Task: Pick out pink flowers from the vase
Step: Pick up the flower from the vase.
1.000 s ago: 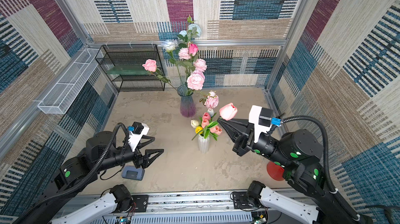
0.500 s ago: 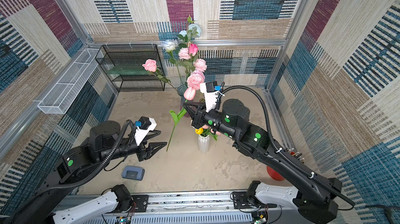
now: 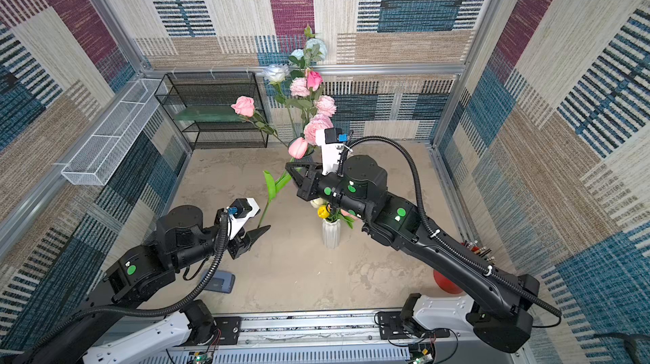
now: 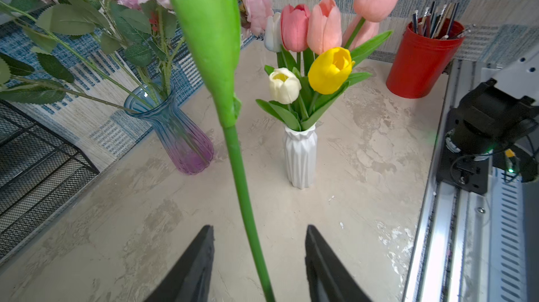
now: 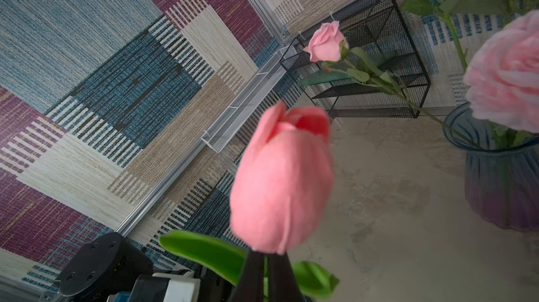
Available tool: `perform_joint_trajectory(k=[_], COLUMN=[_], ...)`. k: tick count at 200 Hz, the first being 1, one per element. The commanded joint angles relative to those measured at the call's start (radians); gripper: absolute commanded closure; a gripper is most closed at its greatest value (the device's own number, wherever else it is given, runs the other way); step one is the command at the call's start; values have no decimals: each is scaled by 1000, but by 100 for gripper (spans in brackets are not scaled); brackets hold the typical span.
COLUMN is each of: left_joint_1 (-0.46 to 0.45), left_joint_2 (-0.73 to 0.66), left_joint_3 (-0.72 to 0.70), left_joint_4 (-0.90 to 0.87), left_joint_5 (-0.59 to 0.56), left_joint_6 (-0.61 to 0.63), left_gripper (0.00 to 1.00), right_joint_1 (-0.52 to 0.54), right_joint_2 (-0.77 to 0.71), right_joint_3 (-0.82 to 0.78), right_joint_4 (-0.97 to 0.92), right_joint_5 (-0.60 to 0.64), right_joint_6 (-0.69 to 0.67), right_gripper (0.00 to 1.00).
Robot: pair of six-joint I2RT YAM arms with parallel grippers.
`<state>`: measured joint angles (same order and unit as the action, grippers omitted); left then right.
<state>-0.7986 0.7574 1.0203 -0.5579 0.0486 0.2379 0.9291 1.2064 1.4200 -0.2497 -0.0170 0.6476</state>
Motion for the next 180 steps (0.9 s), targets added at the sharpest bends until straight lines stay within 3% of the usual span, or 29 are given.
perform_joint_trajectory(k=[1,56,88,98,115,128,152,180], left_joint_1=[1,1,1,1,1,1,1,1], left_joint_2=[-5,-5,-10,-11,-14,-21,-45,-98], left_joint_3=[-13,-28,-44,-48,-64,-84,-135,-227], left_joint_4=[62,65,83,86,91,100,118,139], left_joint_5=[-28,12,43,43,30,21,3,-10], left_joint_6=[6,-30,-62,-81,-130,-178,-293,-461], left_gripper=[57,100,100,100,100,100,100,100], right_joint_1=[1,0,-1,-3,-6,-6,-6,-15], right_joint_2=[-2,-8,-11,-17,-36,-57,-123,-241], right_joint_3=[-3,-12,-16,-16,-19,-25,-72,-161], right_joint_4=[48,50,48,44,46,55,82,90], right_joint_5=[-3,5,9,17,27,31,10,53], right_joint_6=[18,24,17,10,-23,-49,-102,-149], right_gripper=[100,100,99,93,72,62,54,52])
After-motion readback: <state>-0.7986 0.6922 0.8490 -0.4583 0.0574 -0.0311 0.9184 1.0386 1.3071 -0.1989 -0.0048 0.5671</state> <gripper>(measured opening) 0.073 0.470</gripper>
